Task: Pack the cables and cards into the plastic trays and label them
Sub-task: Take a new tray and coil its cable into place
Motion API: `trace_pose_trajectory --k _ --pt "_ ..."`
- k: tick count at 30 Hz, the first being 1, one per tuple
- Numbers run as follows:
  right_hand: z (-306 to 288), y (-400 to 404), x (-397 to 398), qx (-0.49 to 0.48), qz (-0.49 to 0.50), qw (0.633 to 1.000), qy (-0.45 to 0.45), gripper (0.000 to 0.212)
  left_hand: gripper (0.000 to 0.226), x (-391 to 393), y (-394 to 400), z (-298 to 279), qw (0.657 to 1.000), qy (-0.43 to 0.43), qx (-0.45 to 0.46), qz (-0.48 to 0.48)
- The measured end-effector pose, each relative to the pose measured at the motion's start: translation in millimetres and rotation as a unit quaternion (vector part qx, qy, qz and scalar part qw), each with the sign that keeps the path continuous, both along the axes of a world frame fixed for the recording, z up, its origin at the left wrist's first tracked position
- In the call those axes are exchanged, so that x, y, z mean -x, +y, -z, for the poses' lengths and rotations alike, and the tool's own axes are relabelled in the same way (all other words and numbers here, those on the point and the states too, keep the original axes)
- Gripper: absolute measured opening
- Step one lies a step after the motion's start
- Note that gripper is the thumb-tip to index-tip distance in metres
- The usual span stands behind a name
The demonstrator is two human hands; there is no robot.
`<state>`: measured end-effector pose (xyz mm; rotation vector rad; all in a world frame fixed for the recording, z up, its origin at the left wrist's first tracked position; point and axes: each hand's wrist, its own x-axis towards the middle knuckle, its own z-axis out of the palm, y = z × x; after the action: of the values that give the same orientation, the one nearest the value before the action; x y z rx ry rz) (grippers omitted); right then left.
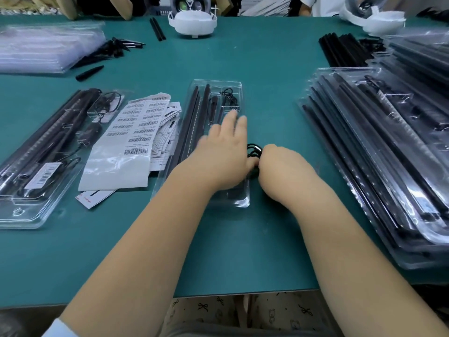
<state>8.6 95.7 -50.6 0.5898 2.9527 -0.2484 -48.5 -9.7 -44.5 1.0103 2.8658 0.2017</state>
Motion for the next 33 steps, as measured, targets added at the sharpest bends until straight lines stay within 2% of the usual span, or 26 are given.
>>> trace_pose_trajectory --k 3,6,7,9,12,15,19,20,21,23,24,27,30,33 --pt "0.1 5.5 2.9 0.009 -0.003 1.0 -0.012 0.031 0.103 -6.5 -8.7 -9.9 0.988 -0.064 0.103 -0.096" --pt "-1.7 13.0 3.5 0.008 -0.014 1.0 0.007 0.03 0.119 -19.4 -15.6 -12.6 0.975 -0.109 0.163 -0.099" --pt "-3.0 15.5 3.7 0.031 -0.011 0.999 0.019 0.028 0.117 -21.9 -16.4 -13.3 0.977 -0.105 0.163 -0.091" --pt "-3.9 19.3 5.1 0.149 0.015 0.987 0.052 0.023 0.099 -21.7 -20.3 -17.6 0.985 -0.086 0.131 -0.074" --pt "0.2 16.5 7.9 0.362 0.084 0.922 0.107 0.019 0.068 -14.7 -32.5 -28.5 0.994 -0.086 0.025 -0.059" --pt "2.5 11.3 9.8 0.455 0.098 0.877 0.125 0.023 0.056 -5.7 -40.8 -34.7 0.991 -0.106 -0.069 -0.054" --pt "2.5 9.8 8.5 0.48 0.102 0.86 0.141 0.017 0.056 -4.5 -39.7 -37.1 0.99 -0.112 -0.069 -0.043" --pt "2.7 9.9 8.3 0.451 0.097 0.876 0.144 0.017 0.06 -4.8 -38.8 -36.7 0.992 -0.106 -0.057 -0.04" --pt "2.4 10.2 7.7 0.386 0.082 0.908 0.142 0.021 0.067 -5.3 -37.8 -35.9 0.993 -0.102 -0.049 -0.036" --pt "1.3 9.9 6.1 0.215 0.044 0.966 0.135 0.03 0.074 -6.2 -35.3 -33.6 0.994 -0.092 -0.038 -0.035" --pt "1.2 9.1 5.9 0.177 0.035 0.973 0.144 0.03 0.072 -6.7 -33.6 -31.9 0.995 -0.083 -0.032 -0.037" --pt "1.6 8.4 6.1 0.232 0.042 0.954 0.184 0.035 0.06 -9.2 -27.9 -26.3 0.998 -0.053 -0.013 -0.036" --pt "2.3 10.5 7.7 0.296 0.06 0.923 0.237 0.04 0.057 -10.5 -24.9 -23.2 0.998 -0.048 -0.019 -0.035" --pt "3.9 12.2 9.1 0.424 0.1 0.857 0.277 0.024 0.058 -7.9 -26.9 -22.9 0.997 -0.049 -0.042 -0.04"
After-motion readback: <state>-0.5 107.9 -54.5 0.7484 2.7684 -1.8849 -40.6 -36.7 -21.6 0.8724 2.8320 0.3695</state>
